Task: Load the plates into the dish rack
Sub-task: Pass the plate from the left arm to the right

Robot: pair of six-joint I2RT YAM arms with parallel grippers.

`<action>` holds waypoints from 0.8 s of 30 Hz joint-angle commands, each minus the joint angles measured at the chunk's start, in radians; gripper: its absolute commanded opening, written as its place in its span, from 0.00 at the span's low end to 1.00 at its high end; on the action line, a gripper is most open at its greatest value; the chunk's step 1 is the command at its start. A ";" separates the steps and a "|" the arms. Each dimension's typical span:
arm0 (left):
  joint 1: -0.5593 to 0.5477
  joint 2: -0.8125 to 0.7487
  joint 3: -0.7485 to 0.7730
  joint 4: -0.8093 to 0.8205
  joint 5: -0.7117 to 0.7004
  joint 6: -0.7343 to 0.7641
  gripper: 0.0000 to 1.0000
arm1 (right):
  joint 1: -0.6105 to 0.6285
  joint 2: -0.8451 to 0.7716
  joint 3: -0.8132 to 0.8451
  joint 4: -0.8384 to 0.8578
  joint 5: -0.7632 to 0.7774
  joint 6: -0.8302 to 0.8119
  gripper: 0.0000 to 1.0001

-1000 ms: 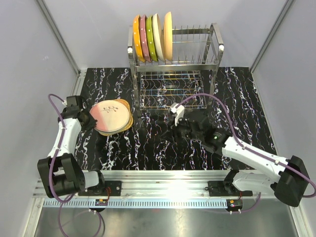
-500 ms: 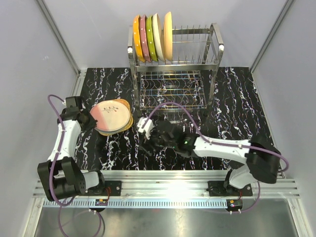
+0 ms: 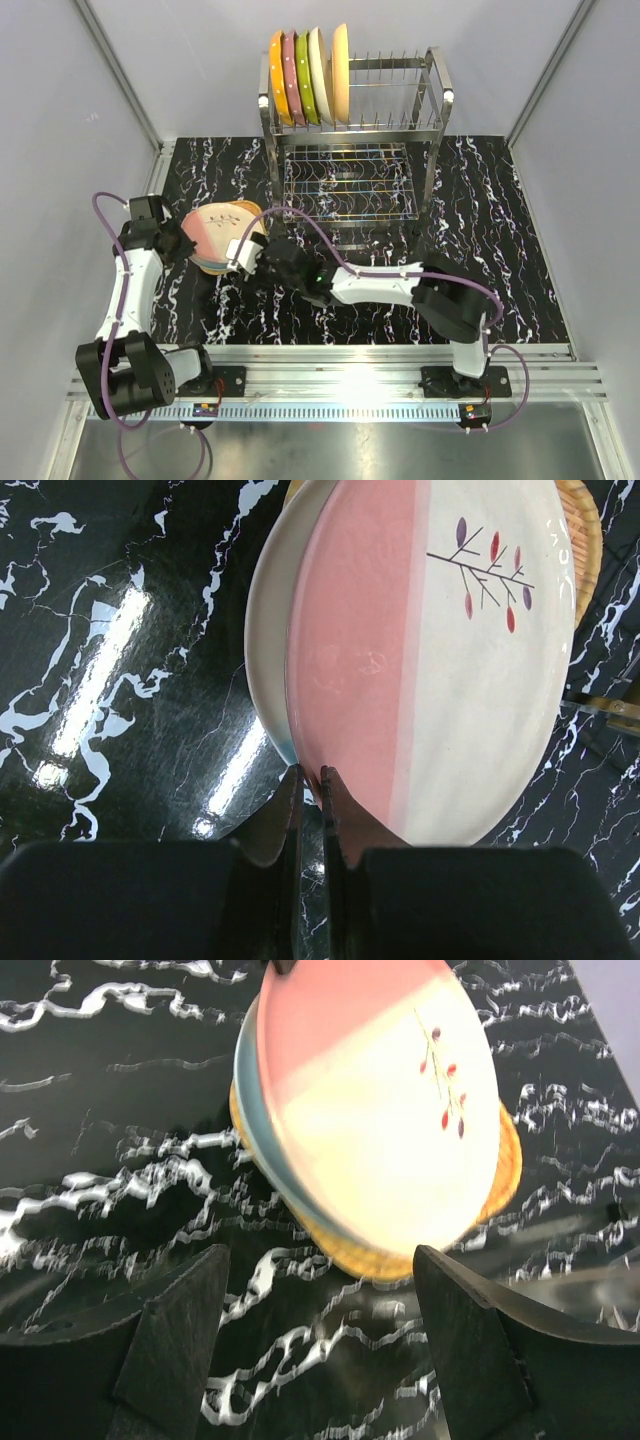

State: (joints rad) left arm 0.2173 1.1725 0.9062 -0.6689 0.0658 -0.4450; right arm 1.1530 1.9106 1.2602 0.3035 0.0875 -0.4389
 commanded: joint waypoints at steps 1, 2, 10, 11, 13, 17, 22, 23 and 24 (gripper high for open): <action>-0.006 -0.028 0.007 0.065 0.092 0.011 0.00 | 0.004 0.073 0.144 0.037 -0.021 -0.050 0.82; -0.004 -0.027 0.008 0.065 0.097 0.011 0.00 | 0.004 0.106 0.171 0.008 -0.034 -0.052 0.82; -0.006 -0.045 0.003 0.074 0.120 0.008 0.00 | 0.002 0.240 0.317 -0.012 -0.019 -0.092 0.81; -0.006 -0.048 0.002 0.078 0.124 0.008 0.00 | 0.004 0.266 0.326 -0.007 -0.003 -0.102 0.81; -0.004 -0.056 0.003 0.083 0.124 0.005 0.00 | 0.001 0.295 0.358 -0.004 0.050 -0.135 0.81; -0.006 -0.062 0.000 0.081 0.121 0.008 0.00 | -0.007 0.344 0.396 0.005 0.093 -0.156 0.80; -0.006 -0.062 0.000 0.080 0.126 0.009 0.00 | -0.016 0.360 0.426 0.022 0.123 -0.169 0.73; -0.006 -0.062 0.000 0.080 0.127 0.009 0.00 | -0.018 0.363 0.430 0.020 0.126 -0.173 0.72; -0.004 -0.062 0.000 0.080 0.127 0.009 0.00 | -0.018 0.364 0.439 0.019 0.129 -0.175 0.71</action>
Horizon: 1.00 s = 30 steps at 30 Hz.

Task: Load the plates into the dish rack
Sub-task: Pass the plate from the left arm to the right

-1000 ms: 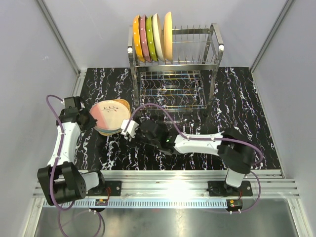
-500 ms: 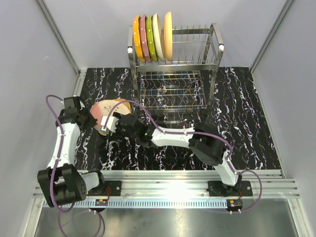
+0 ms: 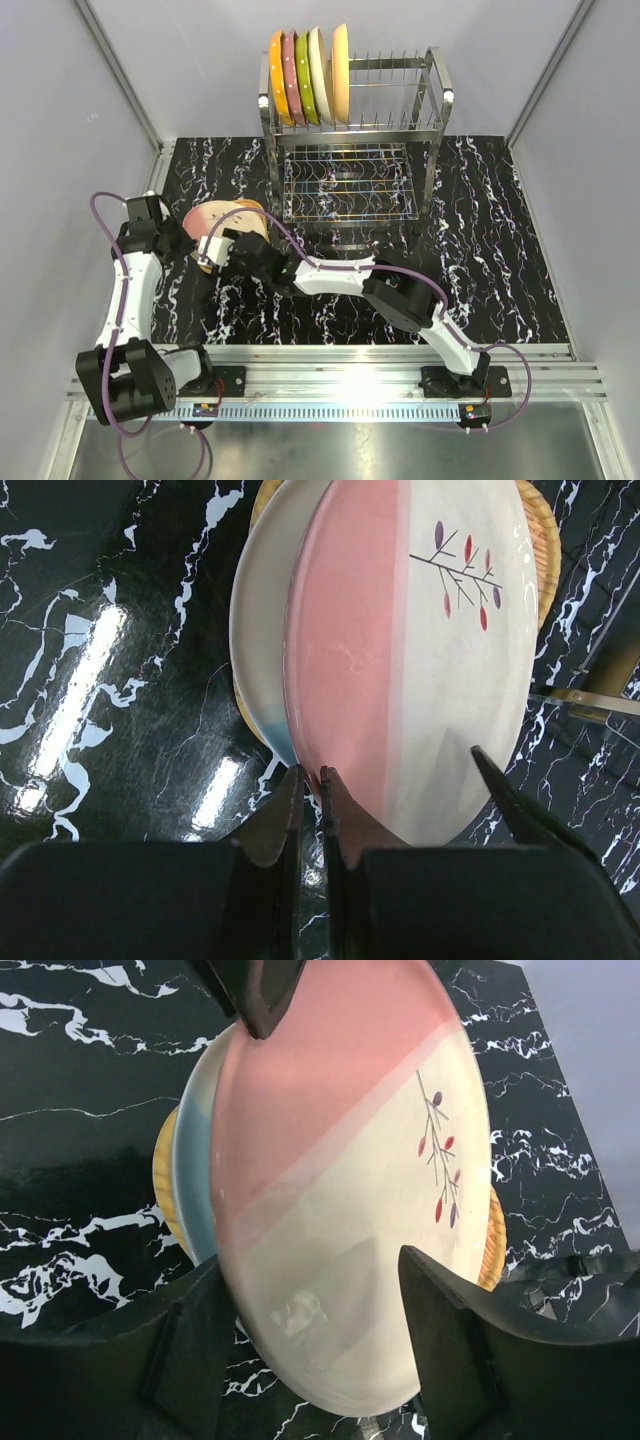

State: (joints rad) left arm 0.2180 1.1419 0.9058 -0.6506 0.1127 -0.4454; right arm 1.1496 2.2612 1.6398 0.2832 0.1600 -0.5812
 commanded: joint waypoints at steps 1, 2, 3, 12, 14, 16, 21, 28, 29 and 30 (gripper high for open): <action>-0.006 -0.030 0.001 0.063 0.082 0.011 0.00 | -0.013 0.014 0.064 0.037 0.055 -0.032 0.69; -0.006 -0.033 0.002 0.063 0.084 0.010 0.00 | -0.014 0.014 0.068 0.033 0.050 -0.031 0.68; -0.005 -0.033 0.001 0.062 0.085 0.011 0.00 | -0.014 0.014 0.071 0.030 0.050 -0.028 0.67; -0.006 -0.051 -0.002 0.066 0.090 0.017 0.00 | -0.017 0.057 0.117 0.017 0.056 -0.061 0.59; -0.005 -0.070 -0.008 0.077 0.087 0.017 0.00 | -0.017 0.069 0.129 0.022 0.087 -0.080 0.55; -0.005 -0.071 -0.008 0.077 0.091 0.016 0.00 | -0.024 0.077 0.141 0.014 0.088 -0.088 0.53; -0.006 -0.056 -0.010 0.080 0.120 0.017 0.00 | -0.033 0.078 0.144 0.016 0.093 -0.097 0.49; -0.005 -0.057 -0.010 0.083 0.136 0.019 0.00 | -0.033 0.058 0.138 0.025 0.093 -0.106 0.31; -0.006 -0.057 -0.010 0.083 0.136 0.020 0.00 | -0.034 0.054 0.129 0.025 0.090 -0.100 0.29; -0.006 -0.057 -0.011 0.083 0.136 0.020 0.00 | -0.033 0.043 0.124 0.025 0.088 -0.097 0.27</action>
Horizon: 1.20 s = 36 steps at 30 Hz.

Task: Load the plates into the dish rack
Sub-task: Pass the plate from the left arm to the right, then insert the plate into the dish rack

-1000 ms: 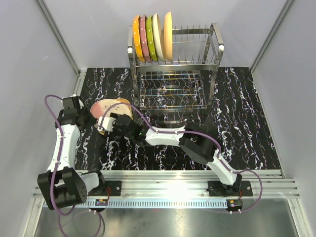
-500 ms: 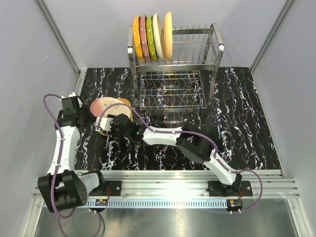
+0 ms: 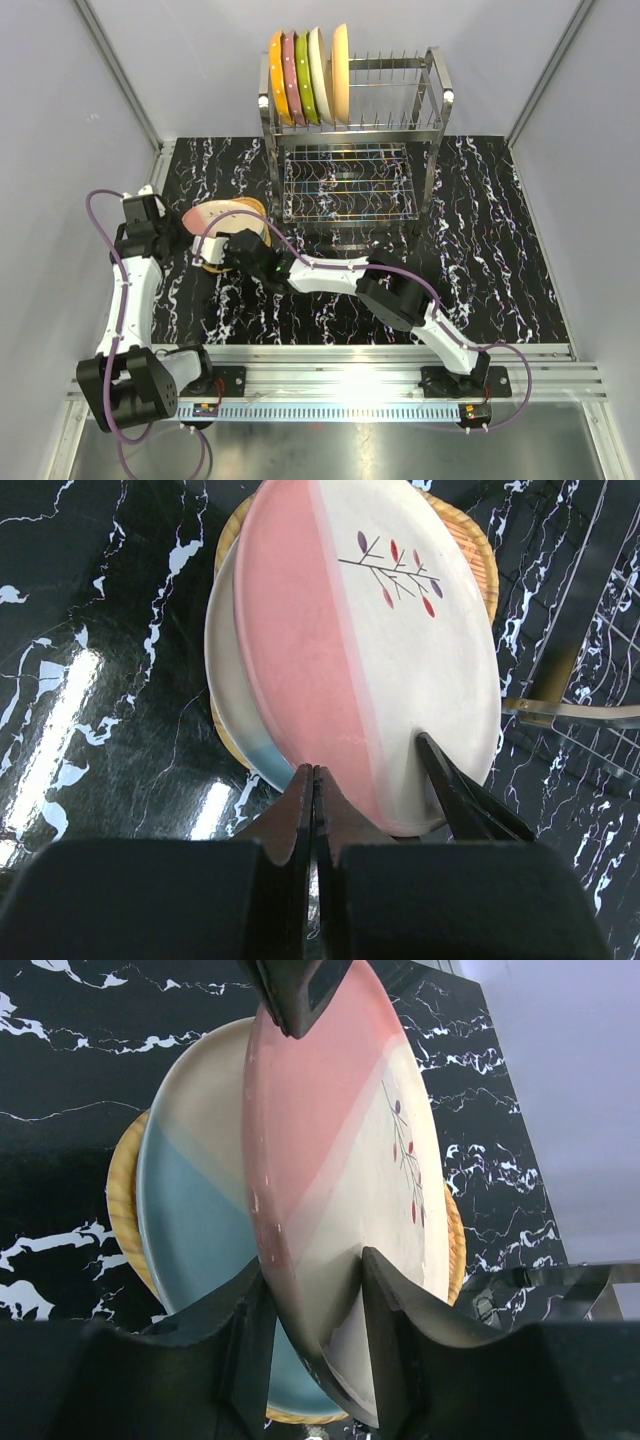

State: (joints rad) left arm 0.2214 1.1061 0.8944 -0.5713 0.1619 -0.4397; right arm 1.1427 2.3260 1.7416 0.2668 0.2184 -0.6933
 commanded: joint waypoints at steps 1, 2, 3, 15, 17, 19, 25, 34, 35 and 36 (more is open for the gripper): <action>-0.010 -0.022 0.000 0.002 0.087 0.015 0.00 | -0.026 -0.027 0.019 0.040 0.029 0.018 0.25; -0.010 -0.022 0.001 0.004 0.090 0.015 0.00 | -0.026 -0.033 0.010 0.040 0.027 0.020 0.23; -0.010 -0.023 0.000 0.004 0.091 0.013 0.00 | -0.026 -0.036 0.004 0.043 0.029 0.020 0.22; -0.010 -0.052 0.017 -0.025 0.004 0.021 0.49 | -0.018 -0.146 -0.048 0.048 0.012 0.051 0.04; -0.010 -0.069 0.018 -0.029 -0.022 0.018 0.64 | -0.018 -0.162 -0.057 0.051 -0.007 0.067 0.00; -0.010 -0.080 0.021 -0.029 -0.028 0.021 0.70 | -0.018 -0.172 -0.054 0.045 -0.010 0.072 0.00; -0.008 -0.106 0.023 -0.035 -0.068 0.019 0.99 | -0.017 -0.194 -0.056 0.035 -0.011 0.086 0.00; -0.010 -0.104 0.026 -0.044 -0.101 0.013 0.99 | -0.018 -0.234 -0.050 0.025 0.002 0.101 0.00; -0.010 -0.106 0.028 -0.044 -0.108 0.012 0.99 | -0.018 -0.240 -0.054 0.023 0.001 0.104 0.00; -0.010 -0.107 0.028 -0.047 -0.117 0.013 0.99 | -0.017 -0.255 -0.059 0.020 -0.002 0.107 0.00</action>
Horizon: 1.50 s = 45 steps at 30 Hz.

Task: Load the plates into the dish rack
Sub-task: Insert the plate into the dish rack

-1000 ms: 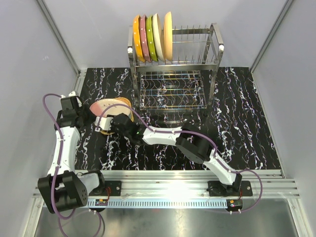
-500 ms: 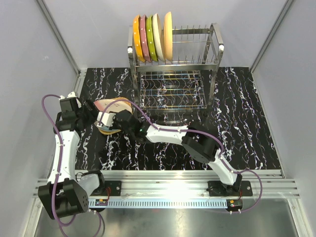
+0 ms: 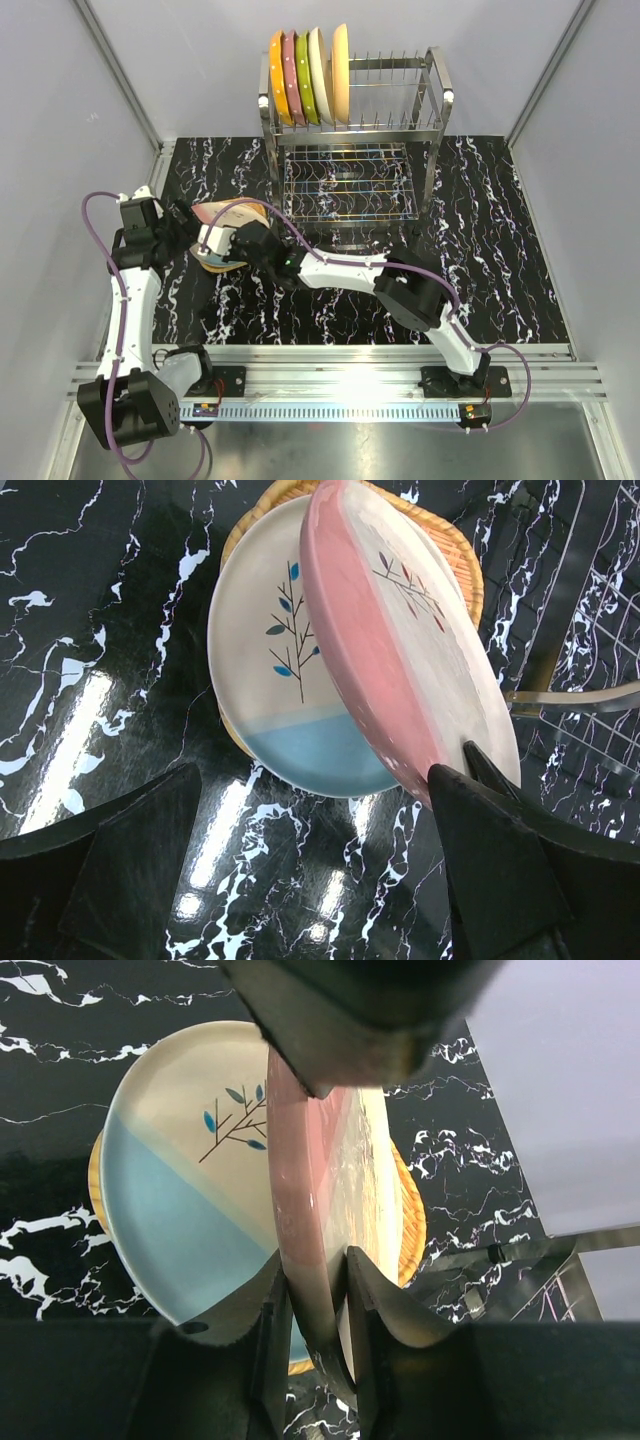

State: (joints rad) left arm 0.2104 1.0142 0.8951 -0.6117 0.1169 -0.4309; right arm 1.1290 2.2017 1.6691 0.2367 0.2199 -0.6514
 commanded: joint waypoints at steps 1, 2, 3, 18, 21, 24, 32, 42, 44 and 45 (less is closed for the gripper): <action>0.001 -0.020 0.028 -0.011 -0.086 0.000 0.99 | -0.003 -0.138 0.008 0.047 -0.010 0.068 0.00; 0.003 -0.022 0.028 -0.016 -0.112 -0.008 0.99 | -0.003 -0.145 -0.002 0.043 -0.010 0.065 0.00; 0.003 -0.026 0.031 -0.022 -0.128 -0.012 0.99 | -0.005 -0.157 -0.005 0.032 -0.010 0.067 0.00; 0.038 -0.034 0.025 -0.016 -0.163 -0.032 0.99 | -0.003 -0.275 -0.135 0.088 0.010 0.070 0.00; 0.040 -0.025 0.025 -0.016 -0.161 -0.031 0.99 | -0.005 -0.284 -0.118 0.078 0.012 0.067 0.00; 0.038 -0.025 0.025 -0.019 -0.168 -0.032 0.99 | -0.005 -0.303 -0.108 0.070 0.012 0.073 0.00; 0.040 -0.025 0.025 -0.019 -0.161 -0.032 0.99 | -0.003 -0.329 -0.108 0.038 0.006 0.134 0.00; 0.038 -0.017 0.025 -0.019 -0.143 -0.028 0.99 | -0.005 -0.349 -0.083 0.009 -0.008 0.205 0.00; 0.038 -0.019 0.022 -0.017 -0.138 -0.028 0.99 | -0.006 -0.359 -0.086 0.006 -0.010 0.202 0.00; 0.040 -0.017 0.022 -0.017 -0.137 -0.026 0.99 | -0.006 -0.361 -0.089 0.001 -0.010 0.197 0.00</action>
State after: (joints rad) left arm 0.2440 0.9958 0.8974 -0.6571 -0.0303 -0.4683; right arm 1.1294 1.9491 1.5215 0.1577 0.1982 -0.4660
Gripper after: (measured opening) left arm 0.988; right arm 0.254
